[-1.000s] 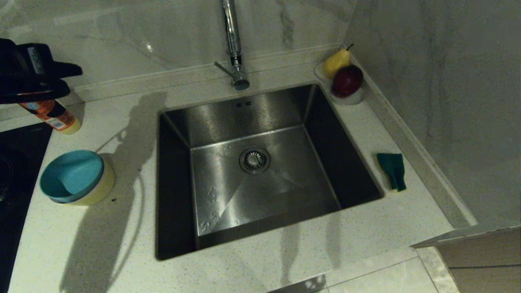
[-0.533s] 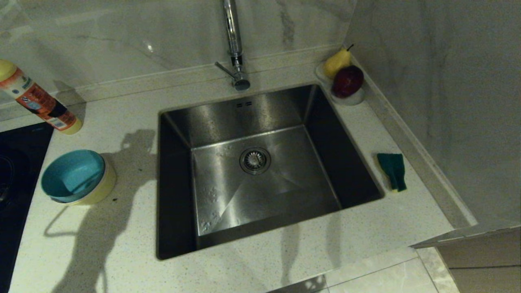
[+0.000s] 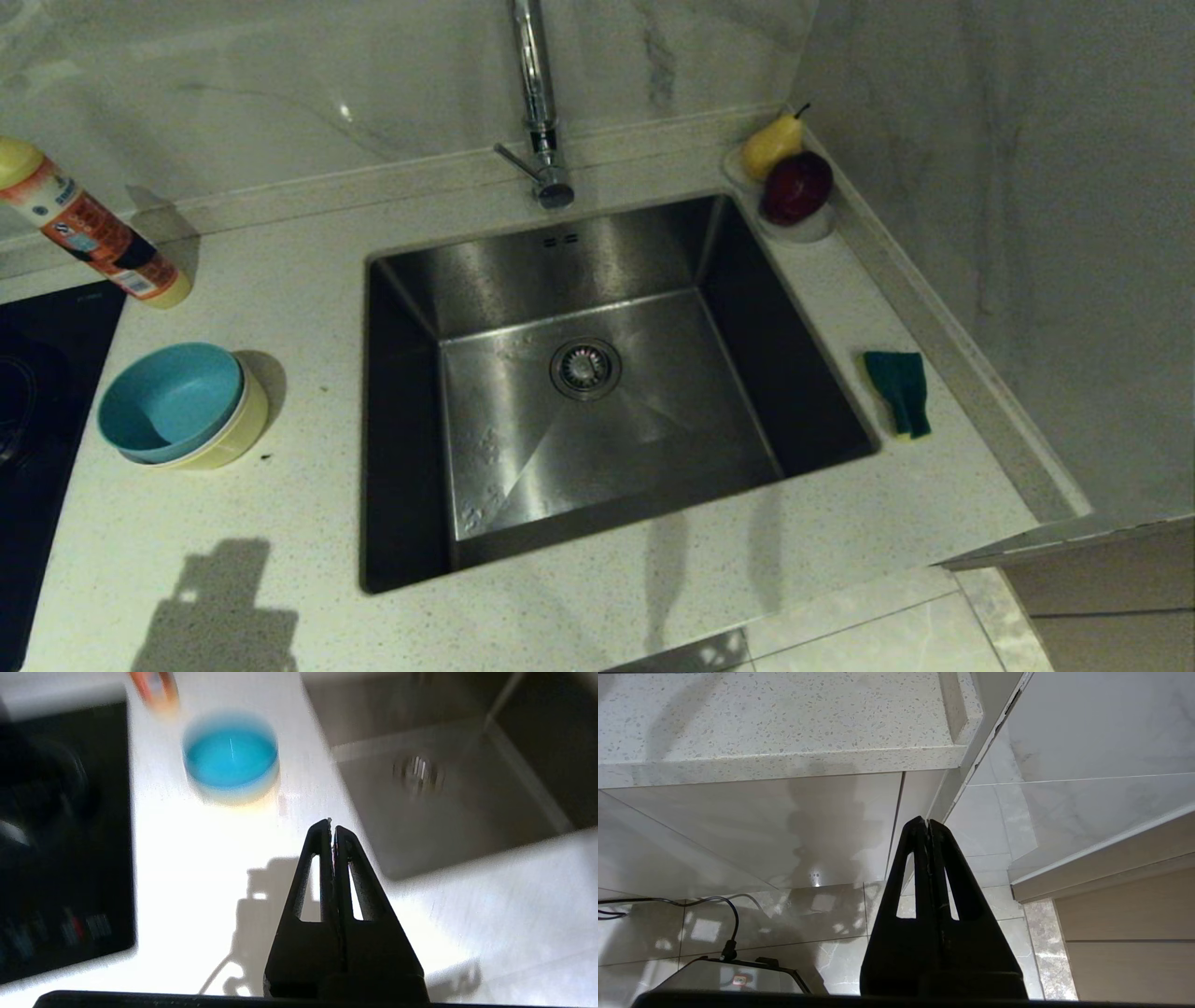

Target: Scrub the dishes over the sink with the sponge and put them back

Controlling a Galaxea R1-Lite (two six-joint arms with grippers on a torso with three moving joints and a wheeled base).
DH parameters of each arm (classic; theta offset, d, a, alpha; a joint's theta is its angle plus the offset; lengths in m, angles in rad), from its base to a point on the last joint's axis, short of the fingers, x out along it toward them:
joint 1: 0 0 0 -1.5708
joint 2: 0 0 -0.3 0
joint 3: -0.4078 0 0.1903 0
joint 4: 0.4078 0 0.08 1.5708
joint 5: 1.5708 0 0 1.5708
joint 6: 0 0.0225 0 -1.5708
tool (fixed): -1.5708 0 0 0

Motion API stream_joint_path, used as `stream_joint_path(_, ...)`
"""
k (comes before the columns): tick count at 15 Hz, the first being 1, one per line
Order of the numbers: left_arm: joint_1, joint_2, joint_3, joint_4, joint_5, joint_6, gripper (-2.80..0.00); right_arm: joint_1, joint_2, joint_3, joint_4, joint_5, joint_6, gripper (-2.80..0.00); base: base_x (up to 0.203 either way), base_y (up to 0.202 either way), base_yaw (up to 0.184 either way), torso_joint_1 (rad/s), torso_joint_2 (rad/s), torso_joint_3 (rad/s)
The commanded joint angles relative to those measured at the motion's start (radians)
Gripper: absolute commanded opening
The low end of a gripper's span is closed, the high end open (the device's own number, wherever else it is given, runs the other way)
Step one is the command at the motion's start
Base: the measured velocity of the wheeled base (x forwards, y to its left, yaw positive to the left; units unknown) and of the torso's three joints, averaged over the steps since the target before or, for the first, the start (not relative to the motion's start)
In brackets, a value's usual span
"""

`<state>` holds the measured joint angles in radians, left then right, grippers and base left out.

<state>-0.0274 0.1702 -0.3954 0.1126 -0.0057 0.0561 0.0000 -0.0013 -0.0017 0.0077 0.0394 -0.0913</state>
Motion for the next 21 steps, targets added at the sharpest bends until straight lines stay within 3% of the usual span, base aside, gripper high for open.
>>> stream_joint_path(1, 0.003, -0.173, 0.134, -0.003, 0.0, 0.008, -2.8, 0.0, 0.0, 0.0, 0.0, 0.001, -0.001, -2.8, 0.0, 0.0, 0.0, 0.0, 0.0, 0.0)
stream_joint_path(2, 0.003, -0.173, 0.163, -0.009, 0.001, 0.006, -2.8, 0.0, 0.0, 0.0, 0.0, 0.001, -0.001, -2.8, 0.0, 0.0, 0.0, 0.0, 0.0, 0.0)
stream_joint_path(4, 0.003, -0.173, 0.327, -0.041, 0.002, 0.007, -2.8, 0.0, 0.0, 0.0, 0.0, 0.001, -0.001, -2.8, 0.0, 0.0, 0.0, 0.0, 0.0, 0.0)
stream_joint_path(6, 0.004, -0.172, 0.415, -0.164, 0.003, -0.023, -2.8, 0.0, 0.0, 0.0, 0.0, 0.001, -0.001, -2.8, 0.0, 0.0, 0.0, 0.0, 0.0, 0.0)
stream_joint_path(21, 0.004, -0.172, 0.421, -0.182, 0.004, -0.038, -2.8, 0.0, 0.001, 0.0, 0.0, 0.001, 0.002, -2.8, 0.0, 0.0, 0.0, 0.0, 0.0, 0.0)
